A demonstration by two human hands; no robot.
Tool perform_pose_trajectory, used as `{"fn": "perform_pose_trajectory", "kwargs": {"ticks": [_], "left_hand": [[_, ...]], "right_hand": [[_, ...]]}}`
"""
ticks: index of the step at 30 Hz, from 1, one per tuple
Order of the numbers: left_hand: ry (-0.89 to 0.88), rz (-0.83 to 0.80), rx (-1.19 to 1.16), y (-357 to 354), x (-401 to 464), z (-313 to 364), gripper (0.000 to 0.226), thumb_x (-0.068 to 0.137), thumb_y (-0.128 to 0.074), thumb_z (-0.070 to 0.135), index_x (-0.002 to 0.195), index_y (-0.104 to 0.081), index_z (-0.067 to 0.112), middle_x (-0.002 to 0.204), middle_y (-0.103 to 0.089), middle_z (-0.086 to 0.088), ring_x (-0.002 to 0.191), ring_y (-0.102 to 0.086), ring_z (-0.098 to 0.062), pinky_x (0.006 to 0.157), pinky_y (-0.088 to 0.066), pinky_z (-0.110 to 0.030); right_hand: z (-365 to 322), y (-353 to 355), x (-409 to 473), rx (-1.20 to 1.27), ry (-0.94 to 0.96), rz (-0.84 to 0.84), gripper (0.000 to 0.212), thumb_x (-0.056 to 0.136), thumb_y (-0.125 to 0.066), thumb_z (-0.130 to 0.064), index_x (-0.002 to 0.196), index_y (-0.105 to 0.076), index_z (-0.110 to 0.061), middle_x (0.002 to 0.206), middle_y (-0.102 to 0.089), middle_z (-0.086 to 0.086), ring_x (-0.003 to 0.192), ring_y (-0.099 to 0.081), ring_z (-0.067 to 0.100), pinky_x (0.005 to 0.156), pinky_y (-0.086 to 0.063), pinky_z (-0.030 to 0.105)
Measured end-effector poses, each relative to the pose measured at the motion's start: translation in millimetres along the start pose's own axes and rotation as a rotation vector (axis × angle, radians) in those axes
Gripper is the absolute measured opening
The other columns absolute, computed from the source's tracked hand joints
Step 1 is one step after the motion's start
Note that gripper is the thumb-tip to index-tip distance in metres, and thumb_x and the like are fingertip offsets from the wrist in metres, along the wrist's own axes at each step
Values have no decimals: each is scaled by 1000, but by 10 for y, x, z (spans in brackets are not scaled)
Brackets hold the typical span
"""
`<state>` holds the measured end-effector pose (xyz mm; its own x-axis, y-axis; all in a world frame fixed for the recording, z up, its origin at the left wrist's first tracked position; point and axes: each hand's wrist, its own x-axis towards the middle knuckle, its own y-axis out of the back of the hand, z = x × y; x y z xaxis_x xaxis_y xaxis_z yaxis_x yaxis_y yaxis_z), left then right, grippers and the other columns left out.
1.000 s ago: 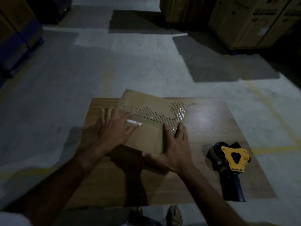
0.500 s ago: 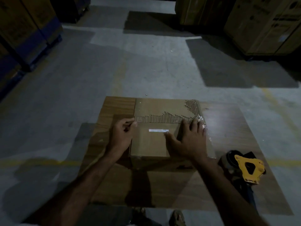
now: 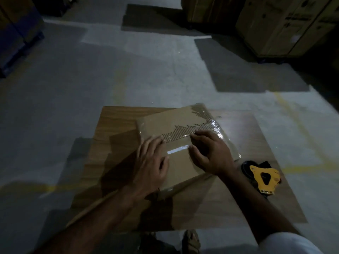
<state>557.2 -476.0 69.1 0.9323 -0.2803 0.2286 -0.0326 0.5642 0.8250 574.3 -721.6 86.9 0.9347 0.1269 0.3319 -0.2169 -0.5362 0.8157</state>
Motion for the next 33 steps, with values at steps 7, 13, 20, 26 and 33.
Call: {"fn": "perform_pose_trajectory", "kwargs": {"ticks": [7,13,20,26,33], "left_hand": [[-227,-175,178,-4,431,22,61,100,-38,61,151,-50,28,156,-46,5,136,-44,-21,110,-36,-46],[-17,-234,148,223,1061,-174,56,93,-59,66,139,-58,35,154,-43,-11,146,-37,-31,121,-27,-50],[-17,-479,156,342,1420,-111,90,90,-47,82,163,-19,38,169,-27,11,153,-31,-17,124,-26,-36],[-66,-561,120,386,989,-181,103,82,-39,95,163,2,46,172,-7,14,156,-18,-8,127,-14,-30],[26,-515,5,336,376,11,93,78,-50,93,150,4,71,168,-28,-4,151,-32,-31,112,-34,-43]], "right_hand": [[-212,-164,39,-265,-172,38,35,98,-60,-37,128,-68,-20,123,-61,7,113,-57,32,103,-40,45],[-510,-174,-323,-101,-628,213,53,87,-68,-63,125,-66,-28,156,-33,23,152,-21,39,124,-15,58],[-717,-168,-682,458,-906,173,82,89,-71,-58,159,-30,-44,161,-30,19,152,-25,34,122,-32,46],[-541,-40,-774,321,-874,95,82,91,-58,-70,159,-16,-53,156,-34,16,139,-45,37,108,-44,46],[-603,138,-1044,146,-909,32,83,91,-45,-79,160,-10,-50,144,-42,18,124,-54,37,97,-48,45]]}}
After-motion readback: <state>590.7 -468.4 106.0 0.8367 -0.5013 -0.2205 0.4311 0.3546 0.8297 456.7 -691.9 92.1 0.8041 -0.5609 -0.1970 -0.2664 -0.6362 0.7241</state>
